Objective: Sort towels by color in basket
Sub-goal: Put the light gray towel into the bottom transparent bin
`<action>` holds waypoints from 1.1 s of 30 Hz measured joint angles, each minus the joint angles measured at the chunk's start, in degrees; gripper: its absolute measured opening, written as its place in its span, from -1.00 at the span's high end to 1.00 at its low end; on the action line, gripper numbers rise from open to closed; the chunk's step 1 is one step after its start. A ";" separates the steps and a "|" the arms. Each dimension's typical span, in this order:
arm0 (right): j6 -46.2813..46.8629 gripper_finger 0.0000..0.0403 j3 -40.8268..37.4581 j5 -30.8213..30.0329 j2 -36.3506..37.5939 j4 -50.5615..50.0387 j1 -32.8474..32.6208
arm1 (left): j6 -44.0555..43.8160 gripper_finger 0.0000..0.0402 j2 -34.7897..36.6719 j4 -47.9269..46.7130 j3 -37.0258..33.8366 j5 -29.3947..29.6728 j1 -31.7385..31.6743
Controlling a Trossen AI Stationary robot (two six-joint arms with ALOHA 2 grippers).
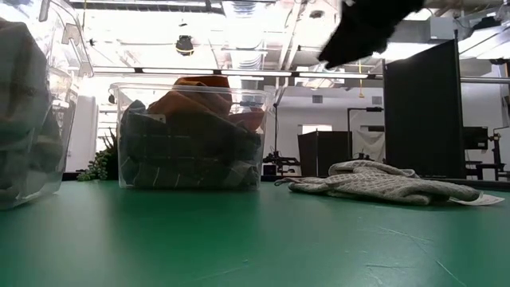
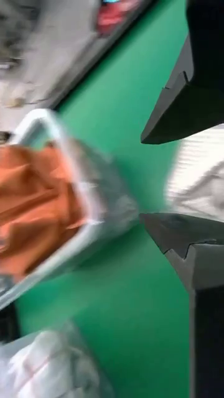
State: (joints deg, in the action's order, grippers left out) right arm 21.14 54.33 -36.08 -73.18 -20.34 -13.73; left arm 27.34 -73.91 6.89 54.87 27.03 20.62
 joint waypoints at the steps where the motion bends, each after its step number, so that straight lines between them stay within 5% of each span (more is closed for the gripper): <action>1: 2.97 -0.09 0.55 -0.18 -0.01 -3.23 -0.59 | -0.74 0.01 0.71 -1.69 -0.02 0.04 -0.08; 7: 18.02 -0.09 4.21 -0.37 -1.08 -17.32 -3.43 | -4.94 0.01 5.83 -14.75 -0.02 0.08 -0.06; 17: 25.52 -0.09 5.44 -0.10 -10.56 -20.97 -8.03 | -17.14 0.01 15.15 -30.64 0.02 0.07 2.63; 27: 29.53 -0.09 5.40 4.42 -24.79 -28.11 -3.21 | -16.93 0.01 12.19 -29.33 0.00 0.64 2.66; 33: 21.50 -0.09 5.41 10.31 -30.11 -18.78 -0.05 | -16.92 0.01 12.06 -29.65 -0.02 1.81 2.63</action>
State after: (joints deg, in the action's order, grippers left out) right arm 42.64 59.74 -25.77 -103.28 -39.11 -13.78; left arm 10.42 -61.84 -22.76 54.85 28.84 23.24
